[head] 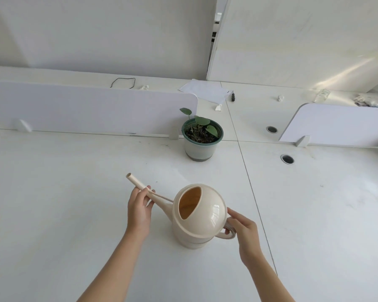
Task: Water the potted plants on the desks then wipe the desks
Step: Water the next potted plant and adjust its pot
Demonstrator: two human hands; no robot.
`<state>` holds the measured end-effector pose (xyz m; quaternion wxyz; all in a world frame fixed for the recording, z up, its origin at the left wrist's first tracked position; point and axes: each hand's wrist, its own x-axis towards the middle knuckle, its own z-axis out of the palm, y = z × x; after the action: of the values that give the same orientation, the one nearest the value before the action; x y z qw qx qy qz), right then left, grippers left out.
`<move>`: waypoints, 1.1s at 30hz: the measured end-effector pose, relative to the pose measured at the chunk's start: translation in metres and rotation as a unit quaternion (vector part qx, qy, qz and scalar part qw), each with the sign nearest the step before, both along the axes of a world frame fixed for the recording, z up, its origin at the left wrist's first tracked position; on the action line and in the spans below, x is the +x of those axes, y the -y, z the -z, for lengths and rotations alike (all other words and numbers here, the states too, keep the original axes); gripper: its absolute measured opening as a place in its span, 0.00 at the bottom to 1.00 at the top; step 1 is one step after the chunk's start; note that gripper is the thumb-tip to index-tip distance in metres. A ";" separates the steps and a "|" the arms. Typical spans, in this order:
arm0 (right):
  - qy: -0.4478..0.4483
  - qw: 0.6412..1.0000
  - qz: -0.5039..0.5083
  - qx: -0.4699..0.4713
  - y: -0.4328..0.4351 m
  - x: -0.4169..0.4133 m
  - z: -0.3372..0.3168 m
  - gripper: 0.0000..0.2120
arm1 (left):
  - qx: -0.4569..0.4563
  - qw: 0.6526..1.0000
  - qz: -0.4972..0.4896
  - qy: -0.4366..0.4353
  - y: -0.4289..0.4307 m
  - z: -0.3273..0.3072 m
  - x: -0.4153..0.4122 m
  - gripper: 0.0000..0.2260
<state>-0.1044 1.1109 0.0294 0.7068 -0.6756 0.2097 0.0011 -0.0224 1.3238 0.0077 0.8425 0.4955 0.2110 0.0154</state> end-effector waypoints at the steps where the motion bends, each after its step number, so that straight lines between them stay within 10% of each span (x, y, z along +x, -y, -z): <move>1: 0.000 1.000 -0.007 0.000 -0.003 0.003 0.002 0.19 | 0.002 1.000 -0.009 0.000 -0.005 0.000 -0.001 0.09; 16: -0.010 0.997 -0.081 0.007 -0.018 0.022 0.012 0.17 | 0.015 0.998 -0.055 -0.018 -0.030 0.009 -0.010 0.08; 33: 0.071 0.988 0.020 -0.137 0.017 0.102 -0.017 0.12 | 0.246 0.968 -0.016 0.054 0.010 -0.048 0.039 0.14</move>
<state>-0.0025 1.0940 0.0463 0.6210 -0.7597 0.1707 -0.0903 0.0164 1.3139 0.0557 0.7042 0.6827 0.1631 0.1069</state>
